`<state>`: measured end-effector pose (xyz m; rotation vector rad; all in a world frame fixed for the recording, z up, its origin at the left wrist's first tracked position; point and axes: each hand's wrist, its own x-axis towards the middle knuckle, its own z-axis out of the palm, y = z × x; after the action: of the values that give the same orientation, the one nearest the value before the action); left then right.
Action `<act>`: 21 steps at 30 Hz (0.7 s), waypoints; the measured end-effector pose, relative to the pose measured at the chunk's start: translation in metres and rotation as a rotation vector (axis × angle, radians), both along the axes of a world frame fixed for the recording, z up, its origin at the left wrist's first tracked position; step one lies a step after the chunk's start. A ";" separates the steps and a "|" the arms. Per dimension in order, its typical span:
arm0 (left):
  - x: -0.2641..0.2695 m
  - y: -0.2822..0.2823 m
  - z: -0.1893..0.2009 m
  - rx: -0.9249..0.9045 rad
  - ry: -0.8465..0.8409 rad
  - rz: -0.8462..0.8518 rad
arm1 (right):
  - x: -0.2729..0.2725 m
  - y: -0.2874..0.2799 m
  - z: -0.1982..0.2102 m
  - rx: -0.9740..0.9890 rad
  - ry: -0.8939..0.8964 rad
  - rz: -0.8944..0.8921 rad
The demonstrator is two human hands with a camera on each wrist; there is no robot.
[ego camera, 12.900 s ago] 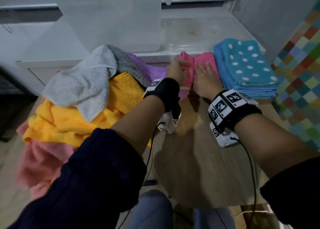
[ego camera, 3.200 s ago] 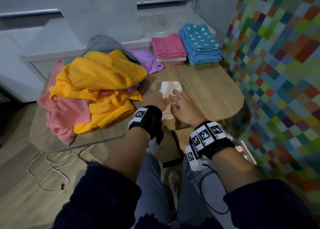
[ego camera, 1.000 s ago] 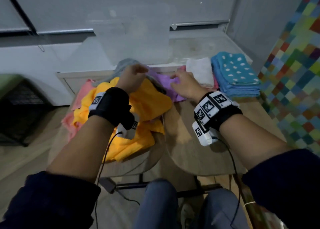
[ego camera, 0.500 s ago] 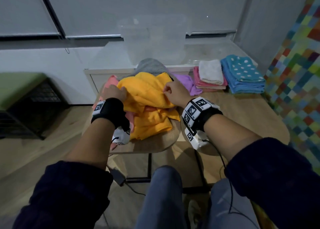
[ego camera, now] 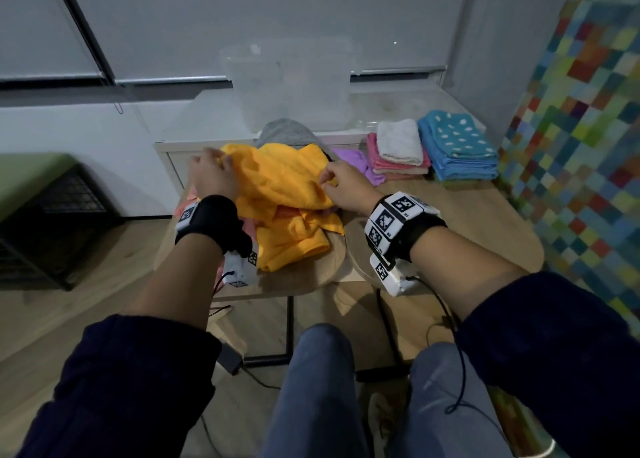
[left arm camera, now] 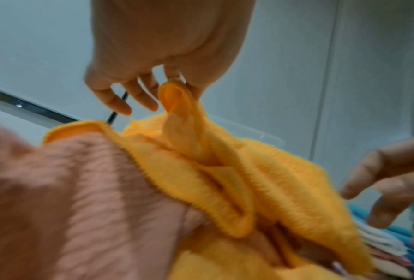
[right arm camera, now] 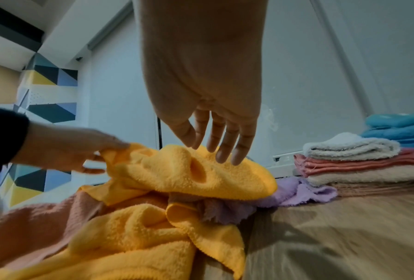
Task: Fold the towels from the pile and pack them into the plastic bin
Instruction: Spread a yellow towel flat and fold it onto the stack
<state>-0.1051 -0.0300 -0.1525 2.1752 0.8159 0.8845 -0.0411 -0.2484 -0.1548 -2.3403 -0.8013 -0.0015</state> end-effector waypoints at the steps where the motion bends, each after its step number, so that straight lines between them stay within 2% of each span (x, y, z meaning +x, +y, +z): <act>1: 0.002 -0.010 0.006 0.001 -0.120 -0.086 | -0.001 -0.001 0.001 0.000 -0.001 -0.013; 3: 0.006 -0.033 0.020 -0.008 -0.280 -0.293 | -0.004 -0.002 0.008 0.035 -0.022 -0.047; 6: 0.005 -0.073 0.043 0.076 -0.323 -0.576 | -0.012 -0.004 0.031 0.233 -0.083 -0.068; 9: -0.001 -0.105 0.070 0.230 -0.364 -0.794 | -0.021 -0.018 0.061 0.419 0.046 0.114; 12: -0.008 -0.130 0.100 0.233 -0.498 -0.891 | -0.037 -0.049 0.084 0.612 0.284 0.242; 15: -0.014 -0.156 0.122 0.231 -0.595 -0.927 | -0.049 -0.085 0.097 0.665 0.324 0.175; 21: -0.012 -0.208 0.116 0.203 -0.439 -1.114 | -0.066 -0.143 0.095 0.609 0.304 0.074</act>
<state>-0.1166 -0.2380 -0.0366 2.0101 -0.6927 0.7720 -0.1066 -0.3909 -0.0602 -1.6851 -0.6241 0.1217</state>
